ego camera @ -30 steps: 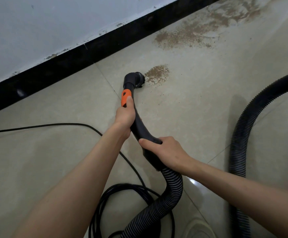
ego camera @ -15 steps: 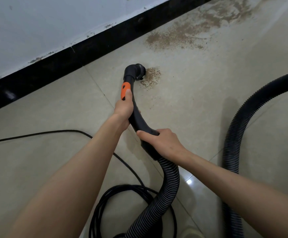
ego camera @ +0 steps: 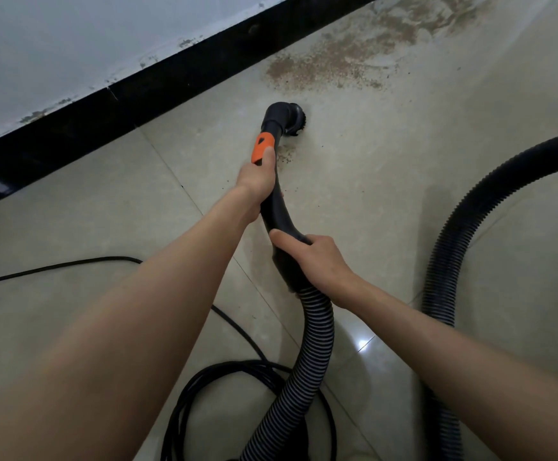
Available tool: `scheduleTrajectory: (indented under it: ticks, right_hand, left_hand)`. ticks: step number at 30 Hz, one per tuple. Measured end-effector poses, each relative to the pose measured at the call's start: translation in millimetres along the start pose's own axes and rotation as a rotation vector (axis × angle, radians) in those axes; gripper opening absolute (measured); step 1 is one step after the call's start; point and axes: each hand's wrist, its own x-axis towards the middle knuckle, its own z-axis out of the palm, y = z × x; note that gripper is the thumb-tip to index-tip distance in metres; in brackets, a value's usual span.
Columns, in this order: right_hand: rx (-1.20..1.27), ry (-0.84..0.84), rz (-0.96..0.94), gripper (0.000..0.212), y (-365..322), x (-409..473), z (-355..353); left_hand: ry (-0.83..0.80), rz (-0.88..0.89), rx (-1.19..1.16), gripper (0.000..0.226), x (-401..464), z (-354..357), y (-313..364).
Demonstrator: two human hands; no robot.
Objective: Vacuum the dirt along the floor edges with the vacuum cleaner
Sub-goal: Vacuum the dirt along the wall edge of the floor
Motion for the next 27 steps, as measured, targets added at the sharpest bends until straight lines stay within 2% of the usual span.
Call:
scheduleTrajectory:
  ticks: [6, 14, 18, 20, 22, 24, 27]
  right_hand:
    - [-0.025, -0.045, -0.046, 0.041, -5.2, 3.5, 17.5]
    - [-0.259, -0.184, -0.098, 0.043, -1.2, -21.7, 65.9]
    - [-0.202, -0.252, -0.062, 0.043, -3.6, -40.3, 83.6]
    - [-0.157, -0.262, -0.04, 0.051, -6.7, -49.2, 92.5]
    - [-0.126, -0.258, -0.019, 0.058, -6.6, -59.2, 100.6]
    - [-0.154, -0.244, -0.007, 0.057, -3.1, -68.6, 100.9]
    - [-0.229, -0.228, -0.002, 0.059, 5.5, -80.5, 88.5]
  left_hand:
    - [0.072, -0.014, 0.02, 0.057, 5.6, -21.0, 0.0]
    - [0.191, -0.075, -0.169, 0.067, -21.8, -95.8, -54.1]
    - [0.192, -0.08, -0.244, 0.045, -36.3, -122.2, -53.0]
    - [0.199, -0.08, -0.22, 0.04, -40.2, -127.9, -44.6]
    - [0.224, -0.084, -0.188, 0.05, -44.5, -128.7, -41.7]
    - [0.221, -0.095, -0.191, 0.057, -52.1, -125.0, -46.4]
    - [0.189, -0.101, -0.26, 0.052, -64.7, -116.2, -60.5]
